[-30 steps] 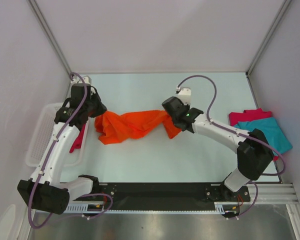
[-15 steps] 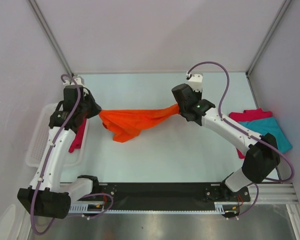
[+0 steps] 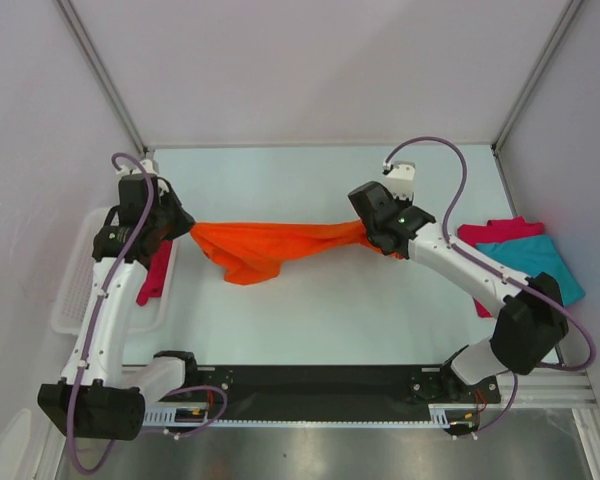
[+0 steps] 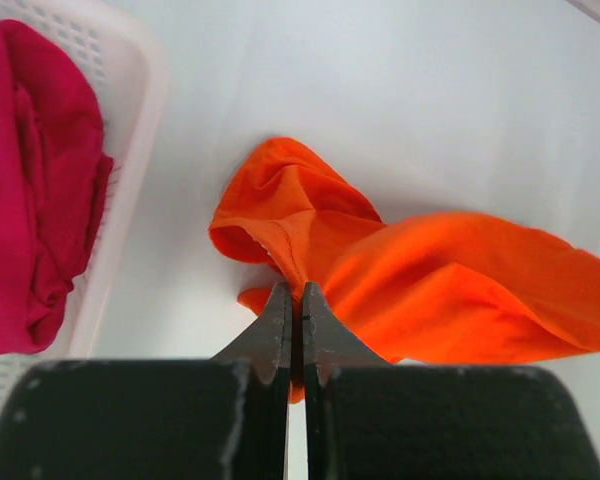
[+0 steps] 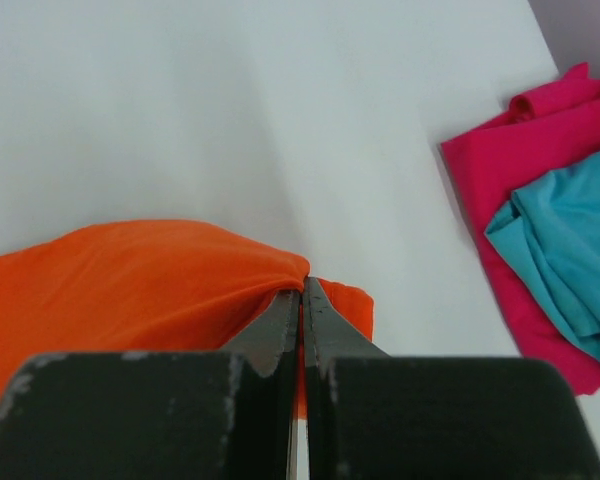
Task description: Fold and stack the t-shirts
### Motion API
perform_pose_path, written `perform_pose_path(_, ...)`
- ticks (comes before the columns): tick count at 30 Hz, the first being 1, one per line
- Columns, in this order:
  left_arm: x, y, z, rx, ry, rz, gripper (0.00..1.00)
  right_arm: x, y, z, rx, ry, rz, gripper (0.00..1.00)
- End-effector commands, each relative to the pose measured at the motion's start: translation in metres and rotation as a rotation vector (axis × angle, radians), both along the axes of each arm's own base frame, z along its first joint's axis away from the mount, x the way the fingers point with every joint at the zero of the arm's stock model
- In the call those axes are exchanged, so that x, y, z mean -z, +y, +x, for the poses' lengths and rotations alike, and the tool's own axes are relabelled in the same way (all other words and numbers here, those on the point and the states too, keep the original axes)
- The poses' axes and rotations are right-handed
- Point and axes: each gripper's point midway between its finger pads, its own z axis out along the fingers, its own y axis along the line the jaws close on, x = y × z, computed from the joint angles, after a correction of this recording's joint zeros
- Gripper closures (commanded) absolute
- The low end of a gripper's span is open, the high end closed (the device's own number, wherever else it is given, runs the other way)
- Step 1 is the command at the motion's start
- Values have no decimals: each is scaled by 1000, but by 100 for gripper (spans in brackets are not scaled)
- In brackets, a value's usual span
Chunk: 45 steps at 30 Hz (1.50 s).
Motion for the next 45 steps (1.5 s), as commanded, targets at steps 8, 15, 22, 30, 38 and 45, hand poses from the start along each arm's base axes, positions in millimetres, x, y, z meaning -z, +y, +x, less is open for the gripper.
perform_pose_path(8, -102, 53, -54, -267, -286, 67, 100, -116, -44, -38, 115, -304, 38, 100)
perform_pose_path(15, -144, 53, -78, -281, -370, 38, 100, -156, -61, -61, 146, -397, 63, 100)
perform_pose_path(22, -174, 46, -89, -252, -431, 6, 100, -187, -61, -83, 143, -476, 77, 100)
perform_pose_path(30, -175, 42, -82, -235, -412, -6, 100, -203, -59, -84, 129, -489, 88, 100)
perform_pose_path(38, -196, 46, -96, -250, -465, 8, 100, -222, -60, -98, 131, -536, 89, 100)
perform_pose_path(45, -208, 70, -133, -382, -554, 36, 100, -237, -50, -115, 115, -577, 73, 100)
